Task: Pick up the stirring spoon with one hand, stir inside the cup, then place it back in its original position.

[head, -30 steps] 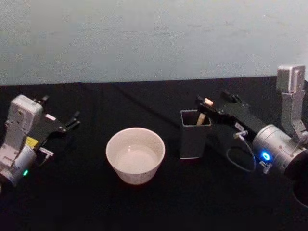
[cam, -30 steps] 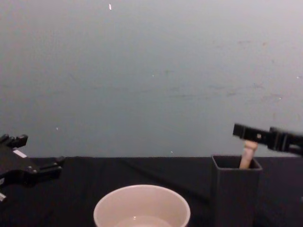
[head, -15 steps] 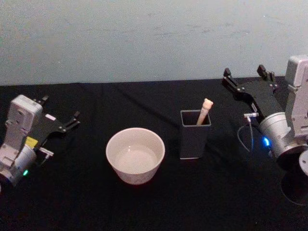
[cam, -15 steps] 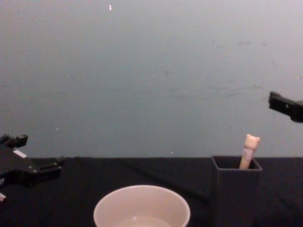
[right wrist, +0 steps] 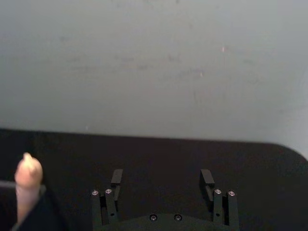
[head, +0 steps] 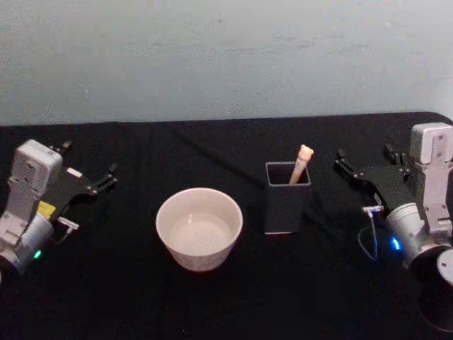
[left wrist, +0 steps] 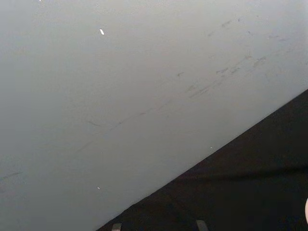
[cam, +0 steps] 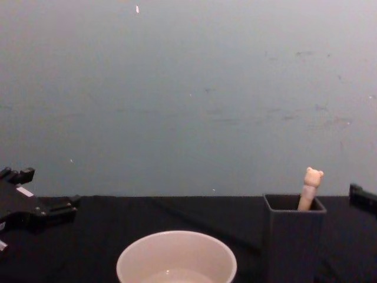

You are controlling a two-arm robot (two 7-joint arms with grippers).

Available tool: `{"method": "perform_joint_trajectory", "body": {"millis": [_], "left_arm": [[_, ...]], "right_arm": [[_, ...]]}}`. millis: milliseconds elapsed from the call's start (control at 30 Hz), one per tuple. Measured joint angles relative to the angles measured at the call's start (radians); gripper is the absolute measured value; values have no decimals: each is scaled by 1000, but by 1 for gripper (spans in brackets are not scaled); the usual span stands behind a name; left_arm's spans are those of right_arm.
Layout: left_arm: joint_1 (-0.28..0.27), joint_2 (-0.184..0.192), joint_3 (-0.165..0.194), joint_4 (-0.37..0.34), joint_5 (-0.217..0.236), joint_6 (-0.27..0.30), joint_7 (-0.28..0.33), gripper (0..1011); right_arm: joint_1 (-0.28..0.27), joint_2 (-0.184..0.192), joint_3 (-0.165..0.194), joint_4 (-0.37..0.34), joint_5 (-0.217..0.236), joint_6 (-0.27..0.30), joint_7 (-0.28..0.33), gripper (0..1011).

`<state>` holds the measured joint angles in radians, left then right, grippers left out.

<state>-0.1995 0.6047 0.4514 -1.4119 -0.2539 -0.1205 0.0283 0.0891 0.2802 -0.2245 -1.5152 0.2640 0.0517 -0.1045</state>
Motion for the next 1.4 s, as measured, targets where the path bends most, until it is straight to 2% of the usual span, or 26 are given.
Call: {"method": "perform_joint_trajectory", "body": {"millis": [167,1400], "left_arm": [[0,0,0,0,0,0,0,1001],[0,0,0,0,0,0,0,1001]], "right_arm": [[-1,-5,14,19,9,23,20,1002],[-2,-3,8,11,6,14,13,1002]]}}
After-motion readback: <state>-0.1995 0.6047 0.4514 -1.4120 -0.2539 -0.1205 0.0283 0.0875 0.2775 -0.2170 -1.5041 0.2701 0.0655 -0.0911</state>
